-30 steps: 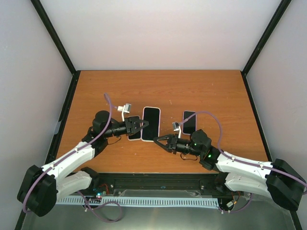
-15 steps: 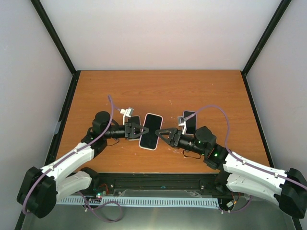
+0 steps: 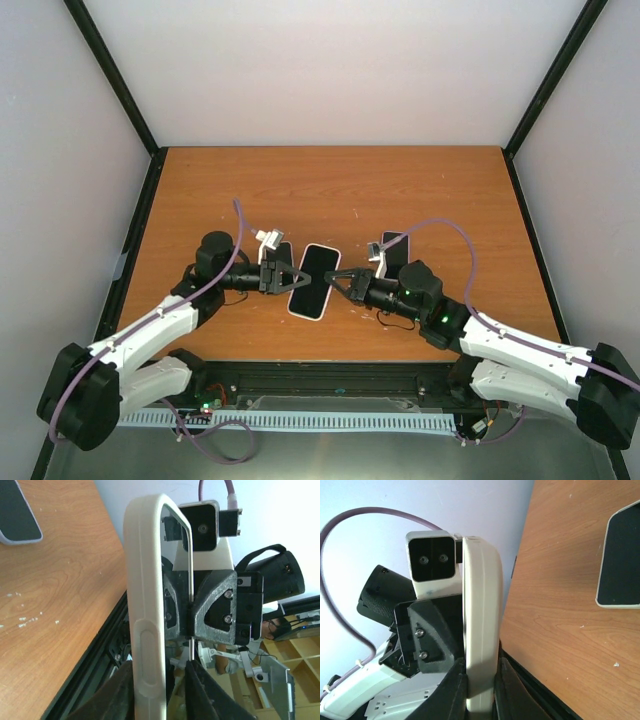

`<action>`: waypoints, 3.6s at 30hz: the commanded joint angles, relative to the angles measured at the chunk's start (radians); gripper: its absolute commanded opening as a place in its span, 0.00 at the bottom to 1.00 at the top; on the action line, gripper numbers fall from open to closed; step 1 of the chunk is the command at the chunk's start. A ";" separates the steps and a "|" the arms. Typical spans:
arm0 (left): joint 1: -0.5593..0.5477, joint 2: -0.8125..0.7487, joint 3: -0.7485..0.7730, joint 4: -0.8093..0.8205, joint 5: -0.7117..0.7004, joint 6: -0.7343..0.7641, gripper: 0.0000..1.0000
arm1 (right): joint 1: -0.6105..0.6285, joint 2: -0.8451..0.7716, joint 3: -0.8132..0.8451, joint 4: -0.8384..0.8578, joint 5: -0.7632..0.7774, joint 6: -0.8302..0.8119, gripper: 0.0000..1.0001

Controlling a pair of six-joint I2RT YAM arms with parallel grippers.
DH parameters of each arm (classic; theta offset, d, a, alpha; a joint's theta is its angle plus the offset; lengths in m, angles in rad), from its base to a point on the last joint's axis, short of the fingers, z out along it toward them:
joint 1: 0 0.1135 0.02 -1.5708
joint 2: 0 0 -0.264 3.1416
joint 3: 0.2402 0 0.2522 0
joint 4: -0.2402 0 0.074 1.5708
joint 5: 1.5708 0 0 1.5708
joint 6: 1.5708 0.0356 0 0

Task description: Put the phone into the phone case

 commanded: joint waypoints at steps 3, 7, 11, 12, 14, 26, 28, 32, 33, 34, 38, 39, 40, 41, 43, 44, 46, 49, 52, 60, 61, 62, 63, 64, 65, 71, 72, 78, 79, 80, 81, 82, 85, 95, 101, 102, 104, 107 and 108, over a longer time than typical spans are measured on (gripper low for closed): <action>-0.003 -0.011 0.050 -0.082 0.028 0.070 0.44 | 0.002 -0.028 -0.035 0.089 0.086 0.084 0.03; -0.003 -0.050 0.051 -0.182 0.011 0.098 0.55 | 0.002 -0.073 -0.052 0.088 0.159 0.105 0.03; -0.003 -0.100 0.013 -0.202 0.011 0.068 0.56 | 0.001 -0.097 -0.050 0.072 0.200 0.107 0.03; -0.003 -0.111 0.007 -0.210 0.010 0.064 0.55 | 0.002 -0.100 -0.050 0.070 0.209 0.109 0.04; -0.003 -0.130 -0.008 -0.212 0.008 0.048 0.53 | 0.002 -0.105 -0.050 0.063 0.222 0.112 0.04; -0.003 -0.101 -0.020 -0.223 0.030 0.033 0.31 | 0.002 -0.098 -0.062 0.049 0.246 0.133 0.05; -0.003 -0.097 -0.016 -0.236 0.021 0.038 0.25 | 0.002 -0.096 -0.062 0.047 0.249 0.130 0.05; -0.004 -0.067 0.006 -0.279 0.004 0.073 0.09 | 0.002 -0.086 -0.060 0.043 0.243 0.128 0.05; -0.003 -0.061 0.014 -0.300 -0.006 0.087 0.06 | 0.001 -0.081 -0.060 0.044 0.239 0.127 0.05; -0.003 -0.055 0.024 -0.326 -0.024 0.101 0.04 | 0.002 -0.076 -0.059 0.044 0.234 0.126 0.05; -0.003 -0.038 0.060 -0.419 -0.088 0.143 0.02 | 0.002 -0.057 -0.058 0.053 0.213 0.133 0.05; -0.003 -0.036 0.060 -0.418 -0.088 0.143 0.02 | 0.001 -0.052 -0.057 0.056 0.207 0.133 0.05; -0.003 -0.036 0.059 -0.417 -0.089 0.142 0.03 | 0.002 -0.049 -0.055 0.058 0.202 0.131 0.05; -0.003 -0.036 0.060 -0.417 -0.090 0.141 0.04 | 0.002 -0.045 -0.053 0.058 0.197 0.128 0.05; -0.003 -0.037 0.063 -0.417 -0.092 0.141 0.06 | 0.002 -0.038 -0.051 0.055 0.193 0.118 0.05; -0.003 -0.037 0.065 -0.420 -0.096 0.141 0.09 | 0.002 -0.035 -0.051 0.053 0.193 0.114 0.05; -0.003 -0.041 0.077 -0.437 -0.114 0.147 0.27 | 0.002 -0.032 -0.055 0.049 0.196 0.104 0.05; -0.003 -0.050 0.103 -0.493 -0.176 0.169 0.58 | 0.002 -0.038 -0.069 0.026 0.212 0.083 0.05; -0.003 -0.064 0.132 -0.564 -0.258 0.201 0.79 | -0.013 -0.035 -0.074 -0.011 0.193 0.051 0.06; -0.002 -0.101 0.200 -0.685 -0.471 0.267 0.99 | -0.115 0.018 -0.010 -0.210 0.125 -0.145 0.05; -0.003 -0.103 0.206 -0.697 -0.496 0.274 1.00 | -0.136 0.037 0.001 -0.220 0.098 -0.177 0.06; -0.002 -0.107 0.209 -0.707 -0.520 0.282 0.99 | -0.155 0.062 0.013 -0.229 0.067 -0.204 0.06; -0.003 -0.109 0.212 -0.715 -0.544 0.289 0.99 | -0.177 0.092 0.023 -0.228 0.023 -0.234 0.06; -0.003 -0.111 0.218 -0.722 -0.559 0.298 1.00 | -0.200 0.125 0.036 -0.223 -0.029 -0.260 0.06; -0.003 -0.113 0.223 -0.731 -0.578 0.305 1.00 | -0.220 0.162 0.048 -0.216 -0.080 -0.283 0.06; -0.003 -0.128 0.245 -0.773 -0.665 0.339 1.00 | -0.299 0.340 0.140 -0.219 -0.234 -0.394 0.08; -0.003 -0.131 0.247 -0.775 -0.673 0.340 1.00 | -0.314 0.366 0.153 -0.227 -0.240 -0.398 0.08; -0.003 -0.138 0.241 -0.768 -0.681 0.337 0.99 | -0.419 0.507 0.195 -0.181 -0.314 -0.439 0.09; -0.003 -0.140 0.241 -0.767 -0.682 0.335 0.99 | -0.428 0.529 0.218 -0.206 -0.314 -0.465 0.10; -0.003 -0.142 0.242 -0.767 -0.684 0.334 0.99 | -0.436 0.555 0.239 -0.223 -0.318 -0.483 0.11; -0.003 -0.143 0.244 -0.765 -0.684 0.334 0.99 | -0.446 0.582 0.255 -0.237 -0.330 -0.490 0.11; -0.003 -0.146 0.245 -0.764 -0.683 0.334 1.00 | -0.455 0.606 0.265 -0.241 -0.346 -0.492 0.11; -0.004 -0.153 0.242 -0.766 -0.690 0.333 1.00 | -0.465 0.651 0.281 -0.236 -0.373 -0.500 0.12; -0.003 -0.163 0.245 -0.777 -0.709 0.322 0.99 | -0.506 0.688 0.352 -0.384 -0.280 -0.544 0.37; -0.003 -0.161 0.284 -0.810 -0.779 0.330 0.99 | -0.514 0.609 0.394 -0.539 -0.199 -0.574 0.62; -0.003 -0.162 0.291 -0.813 -0.791 0.331 0.99 | -0.514 0.586 0.397 -0.561 -0.185 -0.578 0.66; -0.003 -0.161 0.300 -0.813 -0.817 0.323 1.00 | -0.515 0.530 0.392 -0.599 -0.161 -0.580 0.74; -0.003 -0.150 0.322 -0.831 -0.877 0.296 1.00 | -0.514 0.424 0.372 -0.652 -0.117 -0.583 0.96; -0.002 -0.146 0.337 -0.835 -0.886 0.298 1.00 | -0.514 0.383 0.365 -0.673 -0.099 -0.585 1.00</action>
